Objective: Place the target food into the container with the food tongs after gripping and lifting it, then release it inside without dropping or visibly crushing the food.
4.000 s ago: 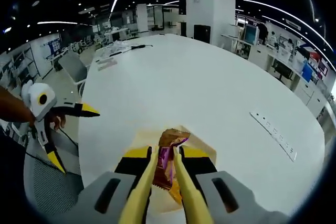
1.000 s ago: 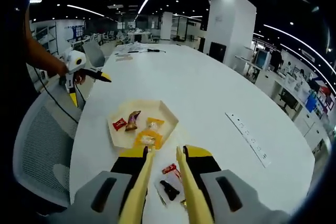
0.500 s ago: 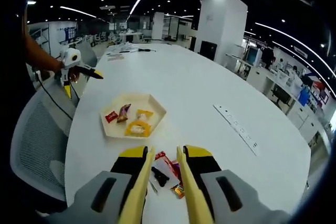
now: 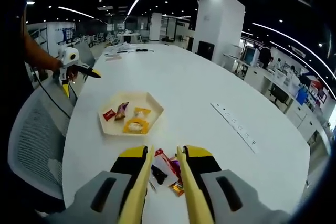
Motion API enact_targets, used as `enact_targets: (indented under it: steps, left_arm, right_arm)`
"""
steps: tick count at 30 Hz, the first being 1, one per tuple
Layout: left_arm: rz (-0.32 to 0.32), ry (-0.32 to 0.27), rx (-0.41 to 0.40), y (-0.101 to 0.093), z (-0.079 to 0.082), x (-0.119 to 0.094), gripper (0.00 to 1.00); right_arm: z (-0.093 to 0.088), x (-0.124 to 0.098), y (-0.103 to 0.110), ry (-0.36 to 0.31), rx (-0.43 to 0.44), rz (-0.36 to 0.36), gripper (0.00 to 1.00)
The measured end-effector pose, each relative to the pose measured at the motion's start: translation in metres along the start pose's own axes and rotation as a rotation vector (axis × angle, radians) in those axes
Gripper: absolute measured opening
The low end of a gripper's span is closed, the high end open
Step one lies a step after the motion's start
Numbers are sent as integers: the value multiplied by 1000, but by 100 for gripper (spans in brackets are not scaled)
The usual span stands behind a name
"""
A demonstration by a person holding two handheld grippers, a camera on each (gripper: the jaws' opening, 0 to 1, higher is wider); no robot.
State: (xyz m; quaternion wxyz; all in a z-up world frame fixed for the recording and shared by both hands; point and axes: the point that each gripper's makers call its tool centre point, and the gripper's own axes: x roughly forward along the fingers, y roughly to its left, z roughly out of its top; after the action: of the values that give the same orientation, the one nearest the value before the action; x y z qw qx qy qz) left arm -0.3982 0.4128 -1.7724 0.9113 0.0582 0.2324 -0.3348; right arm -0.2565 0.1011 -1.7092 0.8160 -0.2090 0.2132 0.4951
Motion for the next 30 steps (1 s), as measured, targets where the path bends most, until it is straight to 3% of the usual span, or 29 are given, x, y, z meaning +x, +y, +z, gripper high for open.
enact_targets:
  steps: [11, 30]
  left_arm:
    - [8, 3, 1, 1, -1, -1, 99]
    - [7, 11, 6, 1, -2, 0, 99]
  right_arm:
    - [-27, 19, 6, 0, -32, 23, 26]
    - [-52, 38, 9, 55, -24, 57, 26]
